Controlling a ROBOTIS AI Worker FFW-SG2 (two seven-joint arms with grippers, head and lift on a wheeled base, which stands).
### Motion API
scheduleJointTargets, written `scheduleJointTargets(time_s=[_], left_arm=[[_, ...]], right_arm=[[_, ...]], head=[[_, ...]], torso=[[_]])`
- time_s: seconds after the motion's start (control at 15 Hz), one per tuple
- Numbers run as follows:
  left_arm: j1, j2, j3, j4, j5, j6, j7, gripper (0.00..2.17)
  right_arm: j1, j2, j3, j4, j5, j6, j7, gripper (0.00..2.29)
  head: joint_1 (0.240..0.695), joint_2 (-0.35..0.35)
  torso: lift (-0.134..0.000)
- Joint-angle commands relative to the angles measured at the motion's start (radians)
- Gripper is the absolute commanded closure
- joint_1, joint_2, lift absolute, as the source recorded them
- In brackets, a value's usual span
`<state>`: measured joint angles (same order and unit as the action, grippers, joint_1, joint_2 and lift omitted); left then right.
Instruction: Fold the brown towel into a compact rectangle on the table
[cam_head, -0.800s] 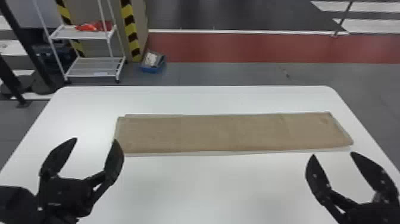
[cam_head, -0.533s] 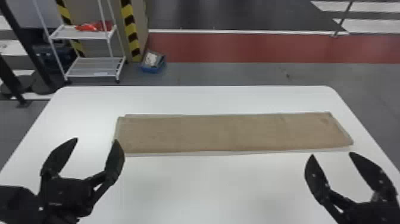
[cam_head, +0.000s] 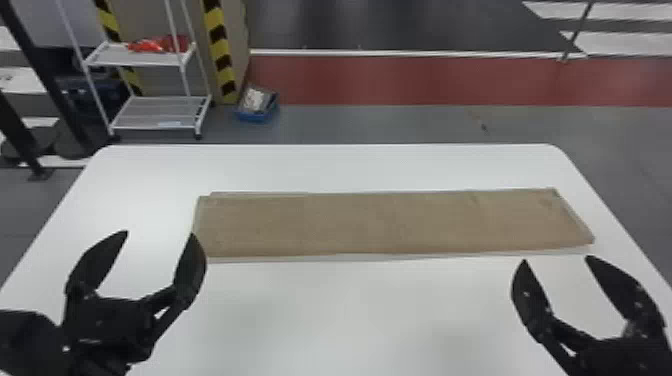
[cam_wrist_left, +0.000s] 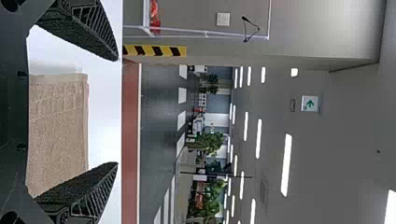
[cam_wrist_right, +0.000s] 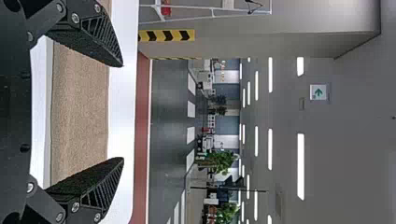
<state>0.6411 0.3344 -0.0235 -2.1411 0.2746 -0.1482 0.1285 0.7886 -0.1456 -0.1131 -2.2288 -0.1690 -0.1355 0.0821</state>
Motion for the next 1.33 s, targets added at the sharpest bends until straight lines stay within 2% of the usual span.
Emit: scheduleJointTargets(time_s=[0.0, 0.13, 0.33, 0.6, 0.73, 1.0, 1.27], left_arm=[[-0.005, 0.000, 0.000, 0.003, 0.000, 0.000, -0.001, 0.09], [-0.052, -0.002, -0.009, 0.041, 0.003, 0.010, 0.005, 0.09], [-0.189, -0.014, -0.030, 0.118, 0.006, 0.169, 0.019, 0.08], [-0.299, -0.020, -0.029, 0.187, 0.072, 0.252, 0.020, 0.08], [-0.340, -0.029, -0.026, 0.199, 0.101, 0.356, 0.022, 0.09], [-0.425, -0.037, -0.023, 0.254, 0.120, 0.467, 0.010, 0.09], [-0.598, -0.037, -0.035, 0.458, 0.149, 0.470, -0.063, 0.15]], right_arm=[[-0.009, 0.000, 0.001, 0.003, 0.000, 0.009, -0.001, 0.19], [-0.063, -0.002, 0.004, 0.032, 0.005, 0.021, 0.001, 0.19], [-0.218, -0.006, 0.029, 0.109, 0.013, 0.135, 0.016, 0.19], [-0.436, -0.012, 0.108, 0.265, 0.039, 0.224, 0.059, 0.22], [-0.522, -0.012, 0.145, 0.330, 0.054, 0.291, 0.076, 0.22], [-0.629, -0.011, 0.181, 0.417, 0.060, 0.353, 0.107, 0.32], [-0.660, -0.011, 0.187, 0.468, 0.062, 0.365, 0.133, 0.32]], head=[[0.695, -0.014], [0.695, -0.014], [0.695, -0.010], [0.695, 0.027], [0.695, 0.048], [0.695, 0.081], [0.695, 0.091]], torso=[[-0.123], [-0.123], [-0.123], [-0.123], [-0.123], [-0.123], [-0.123]])
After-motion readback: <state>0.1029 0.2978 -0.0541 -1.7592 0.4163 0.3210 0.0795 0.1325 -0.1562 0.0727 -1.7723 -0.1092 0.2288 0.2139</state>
